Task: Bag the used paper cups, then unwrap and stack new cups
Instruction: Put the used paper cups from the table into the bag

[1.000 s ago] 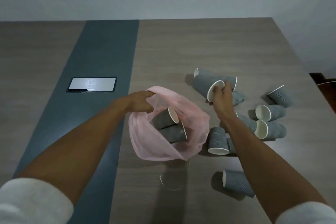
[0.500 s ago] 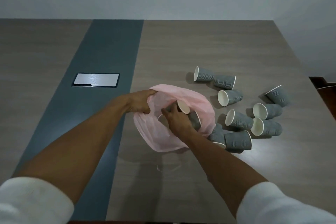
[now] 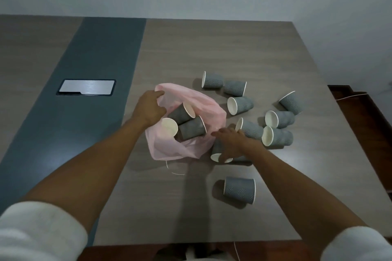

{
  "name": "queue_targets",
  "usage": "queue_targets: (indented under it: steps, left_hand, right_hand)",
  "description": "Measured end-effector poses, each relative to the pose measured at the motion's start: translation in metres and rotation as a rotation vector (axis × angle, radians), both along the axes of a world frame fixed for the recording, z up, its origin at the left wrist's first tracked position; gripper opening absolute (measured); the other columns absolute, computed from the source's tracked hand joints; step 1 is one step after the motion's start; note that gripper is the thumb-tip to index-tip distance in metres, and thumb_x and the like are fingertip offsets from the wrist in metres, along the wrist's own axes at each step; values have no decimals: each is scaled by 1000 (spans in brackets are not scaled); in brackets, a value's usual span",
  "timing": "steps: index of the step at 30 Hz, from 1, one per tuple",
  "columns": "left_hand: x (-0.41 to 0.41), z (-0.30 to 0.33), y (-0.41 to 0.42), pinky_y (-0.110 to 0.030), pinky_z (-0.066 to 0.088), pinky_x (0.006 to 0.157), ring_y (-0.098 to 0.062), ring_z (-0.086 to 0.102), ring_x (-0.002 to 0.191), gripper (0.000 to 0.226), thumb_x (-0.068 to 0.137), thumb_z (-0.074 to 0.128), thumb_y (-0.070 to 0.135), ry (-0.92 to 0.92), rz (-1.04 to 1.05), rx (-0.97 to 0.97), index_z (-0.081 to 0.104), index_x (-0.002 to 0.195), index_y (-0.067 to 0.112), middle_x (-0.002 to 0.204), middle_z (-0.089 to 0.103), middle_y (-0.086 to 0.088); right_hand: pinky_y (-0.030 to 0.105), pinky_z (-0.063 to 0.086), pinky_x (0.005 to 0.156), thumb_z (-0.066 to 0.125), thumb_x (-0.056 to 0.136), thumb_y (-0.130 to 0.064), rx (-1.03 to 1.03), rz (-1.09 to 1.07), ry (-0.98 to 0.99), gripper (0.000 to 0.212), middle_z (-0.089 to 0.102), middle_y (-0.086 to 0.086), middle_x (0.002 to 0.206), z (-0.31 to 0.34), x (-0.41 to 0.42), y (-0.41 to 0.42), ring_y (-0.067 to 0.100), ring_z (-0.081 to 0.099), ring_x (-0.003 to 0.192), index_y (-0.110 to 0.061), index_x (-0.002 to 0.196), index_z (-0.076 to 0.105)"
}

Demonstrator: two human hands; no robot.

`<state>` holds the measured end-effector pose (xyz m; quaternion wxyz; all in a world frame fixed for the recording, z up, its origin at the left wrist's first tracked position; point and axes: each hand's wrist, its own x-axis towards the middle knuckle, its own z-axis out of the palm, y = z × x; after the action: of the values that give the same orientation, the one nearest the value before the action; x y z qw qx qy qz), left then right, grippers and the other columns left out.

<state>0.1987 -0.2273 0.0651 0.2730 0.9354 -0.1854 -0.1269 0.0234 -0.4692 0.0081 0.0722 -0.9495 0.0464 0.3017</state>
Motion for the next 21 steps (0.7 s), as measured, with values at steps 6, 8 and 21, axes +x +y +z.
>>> queue_targets:
  steps: [6, 8, 21]
  left_hand:
    - [-23, 4, 9, -45, 36, 117, -33, 37, 147, 84, 85, 64, 8, -22, -119, 212, 27, 160, 20, 167, 26, -2]
    - [-30, 6, 12, -43, 34, 118, -30, 32, 150, 85, 87, 60, 3, -17, -132, 196, 23, 161, 20, 169, 19, 1]
    - [-26, 11, 25, -18, 21, 112, -5, 25, 142, 87, 86, 58, -12, 86, -53, -186, 24, 160, 15, 160, 25, 11]
  right_hand:
    - [49, 50, 93, 55, 89, 0, 11, 28, -287, 50, 35, 19, 153, -10, 1, -2, 42, 56, 119, -9, 138, 48]
    - [41, 49, 83, 53, 92, -4, 109, -8, -344, 27, 59, 19, 124, 11, 15, -10, 39, 62, 105, -4, 119, 59]
    - [28, 43, 79, 54, 96, -12, 708, -545, -775, 22, 73, -1, 101, -4, 111, 92, 15, 61, 89, -17, 106, 73]
